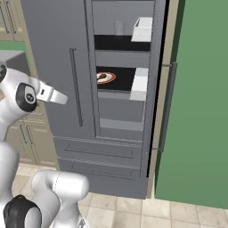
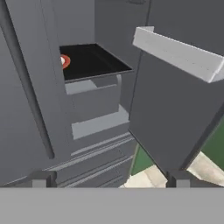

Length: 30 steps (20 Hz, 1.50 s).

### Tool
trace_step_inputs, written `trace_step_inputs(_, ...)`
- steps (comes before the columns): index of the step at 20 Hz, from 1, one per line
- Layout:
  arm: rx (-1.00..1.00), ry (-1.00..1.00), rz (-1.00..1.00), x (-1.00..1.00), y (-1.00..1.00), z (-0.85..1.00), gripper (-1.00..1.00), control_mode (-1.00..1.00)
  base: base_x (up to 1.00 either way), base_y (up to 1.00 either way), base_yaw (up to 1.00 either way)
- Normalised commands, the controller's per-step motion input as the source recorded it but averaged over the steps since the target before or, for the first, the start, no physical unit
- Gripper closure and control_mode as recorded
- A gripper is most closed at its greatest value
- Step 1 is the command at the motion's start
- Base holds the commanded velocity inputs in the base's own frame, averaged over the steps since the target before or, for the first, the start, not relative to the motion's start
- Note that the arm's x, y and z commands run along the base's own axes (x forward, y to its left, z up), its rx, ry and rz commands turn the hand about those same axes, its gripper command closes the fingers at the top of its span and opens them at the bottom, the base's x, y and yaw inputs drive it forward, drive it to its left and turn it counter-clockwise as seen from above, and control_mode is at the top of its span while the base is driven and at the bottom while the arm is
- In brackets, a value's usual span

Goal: Retrieve the chicken drumstick from the fridge and place it on the saucepan with marinade on the stove.

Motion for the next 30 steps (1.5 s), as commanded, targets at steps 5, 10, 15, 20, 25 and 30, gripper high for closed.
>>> trace_step_inputs(5, -0.02, 0.14, 0.13, 0.16, 0.35, 0.01, -1.00, -1.00, 0.00, 0.00, 0.00)
trace_step_inputs(10, -0.03, 0.20, 0.00, 0.60, 0.07, 0.02, -1.00, -1.00, 0.00, 0.00, 0.00)
trace_step_inputs(15, 0.00, 0.06, 0.00, 0.89, 0.00, 0.00, -1.00, -1.00, 0.00, 0.00, 0.00)
trace_step_inputs(20, 0.00, -0.03, 0.00, 0.54, 0.16, 0.00, -1.00, -1.00, 0.00, 0.00, 0.00)
trace_step_inputs(25, 0.00, -0.13, 0.01, 0.28, 0.22, 0.00, -1.00, -1.00, 0.00, 0.00, 0.00)
trace_step_inputs(30, 0.04, -0.16, 0.00, 0.13, 0.03, -0.05, -1.00, -1.00, 0.00, 0.00, 0.00)
